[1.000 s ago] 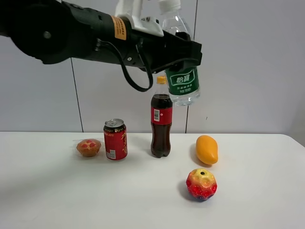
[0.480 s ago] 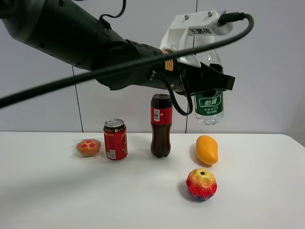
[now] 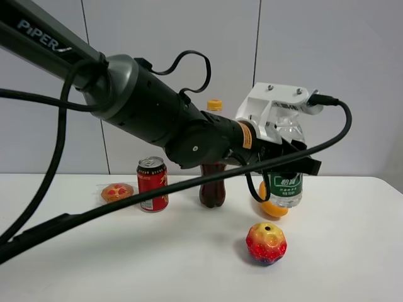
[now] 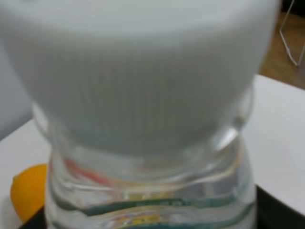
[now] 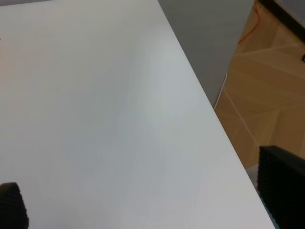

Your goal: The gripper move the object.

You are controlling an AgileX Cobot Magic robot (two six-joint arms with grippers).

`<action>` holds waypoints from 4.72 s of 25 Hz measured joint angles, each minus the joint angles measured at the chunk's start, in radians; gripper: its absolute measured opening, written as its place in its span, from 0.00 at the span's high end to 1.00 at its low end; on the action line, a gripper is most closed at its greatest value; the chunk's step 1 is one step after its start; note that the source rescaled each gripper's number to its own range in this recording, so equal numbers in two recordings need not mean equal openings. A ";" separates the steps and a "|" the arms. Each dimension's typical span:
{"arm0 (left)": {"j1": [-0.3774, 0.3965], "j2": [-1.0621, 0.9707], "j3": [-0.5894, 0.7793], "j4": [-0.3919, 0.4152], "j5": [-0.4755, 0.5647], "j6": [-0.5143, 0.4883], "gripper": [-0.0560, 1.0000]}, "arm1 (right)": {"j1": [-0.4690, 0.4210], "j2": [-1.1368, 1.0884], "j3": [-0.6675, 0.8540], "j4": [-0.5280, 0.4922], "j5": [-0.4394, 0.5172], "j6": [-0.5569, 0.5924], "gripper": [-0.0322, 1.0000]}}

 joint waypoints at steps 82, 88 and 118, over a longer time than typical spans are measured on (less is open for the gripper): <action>-0.060 0.214 -0.208 0.022 -0.025 0.001 0.45 | 0.000 0.000 0.000 0.000 0.000 0.000 0.00; -0.060 0.200 -0.208 0.020 -0.061 0.001 0.35 | 0.000 0.000 0.000 0.000 0.000 0.000 0.00; 0.221 -0.524 -0.208 0.056 0.961 0.004 0.01 | 0.000 0.000 0.000 0.000 0.000 0.000 0.00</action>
